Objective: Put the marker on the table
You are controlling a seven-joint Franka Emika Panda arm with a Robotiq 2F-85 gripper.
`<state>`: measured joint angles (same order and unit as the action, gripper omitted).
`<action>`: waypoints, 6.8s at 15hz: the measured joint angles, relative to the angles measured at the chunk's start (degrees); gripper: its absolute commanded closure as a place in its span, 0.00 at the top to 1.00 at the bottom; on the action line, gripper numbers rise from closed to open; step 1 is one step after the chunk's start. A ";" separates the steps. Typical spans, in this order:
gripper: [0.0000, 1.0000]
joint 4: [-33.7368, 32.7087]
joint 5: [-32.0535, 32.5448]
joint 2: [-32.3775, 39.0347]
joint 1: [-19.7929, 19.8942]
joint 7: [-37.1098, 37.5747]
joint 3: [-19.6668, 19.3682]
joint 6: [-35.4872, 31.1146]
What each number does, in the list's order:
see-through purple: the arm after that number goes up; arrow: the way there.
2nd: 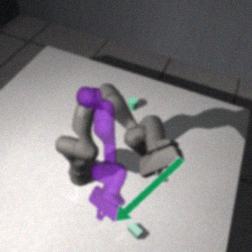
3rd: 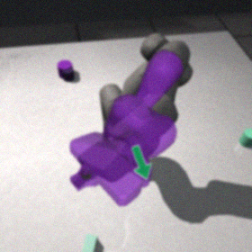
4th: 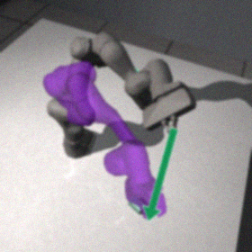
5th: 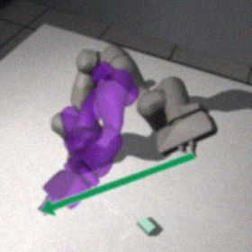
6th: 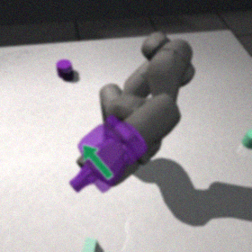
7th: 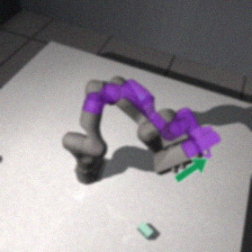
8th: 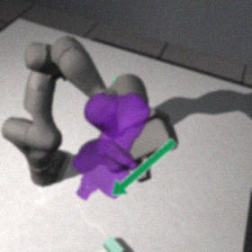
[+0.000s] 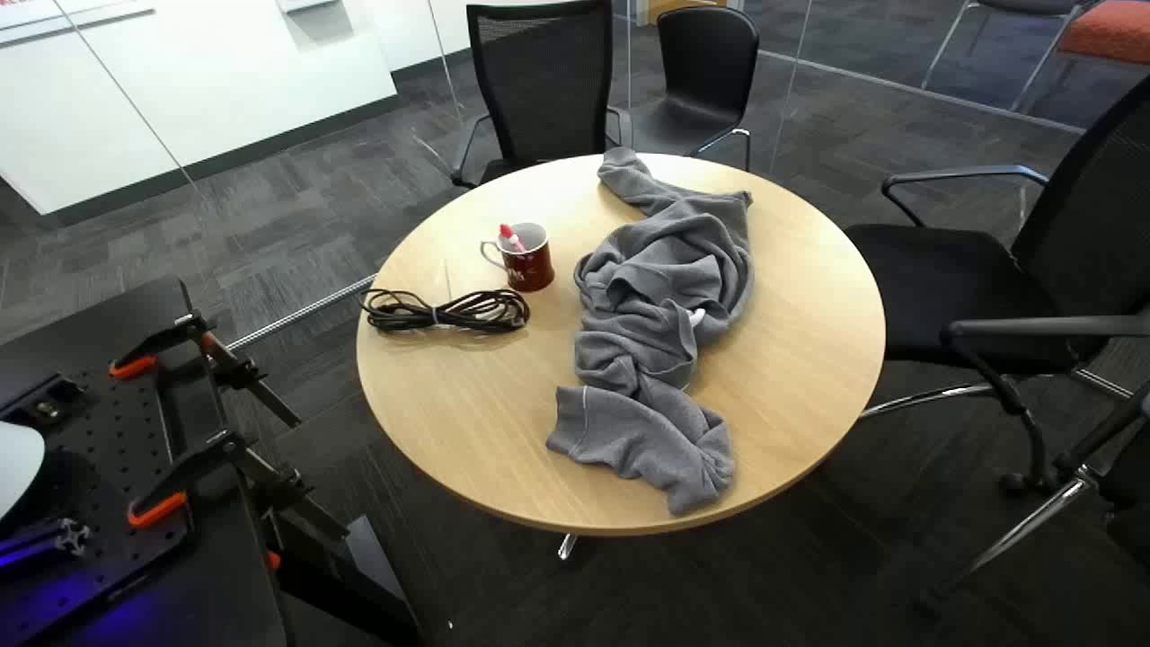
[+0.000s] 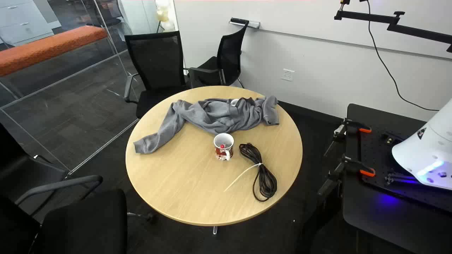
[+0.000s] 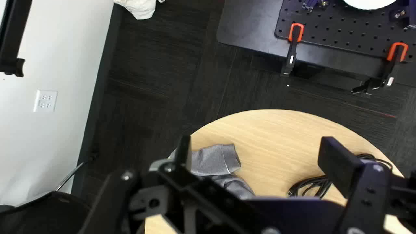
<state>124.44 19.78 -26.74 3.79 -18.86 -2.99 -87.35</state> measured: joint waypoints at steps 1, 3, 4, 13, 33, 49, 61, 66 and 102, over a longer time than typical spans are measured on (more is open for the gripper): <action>1.00 0.00 0.00 0.00 0.00 0.00 0.00 0.00; 1.00 0.00 0.00 0.00 0.00 0.00 0.00 0.00; 1.00 0.00 0.00 0.00 0.00 0.00 0.00 0.00; 1.00 -0.31 -0.10 0.38 -1.15 0.14 -0.09 -1.34; 1.00 -11.52 -17.82 27.68 -4.39 3.11 1.90 -31.82; 1.00 -11.89 -16.61 41.69 -4.23 -32.10 5.83 -45.95; 1.00 -15.29 -24.22 50.06 -0.86 -55.30 11.40 -47.89; 1.00 -15.29 -24.22 50.06 -0.87 -55.30 11.40 -47.89; 1.00 -28.31 -16.35 77.80 -0.49 -73.16 14.64 -59.32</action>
<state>96.13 3.43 51.05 3.31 -92.02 11.66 -146.67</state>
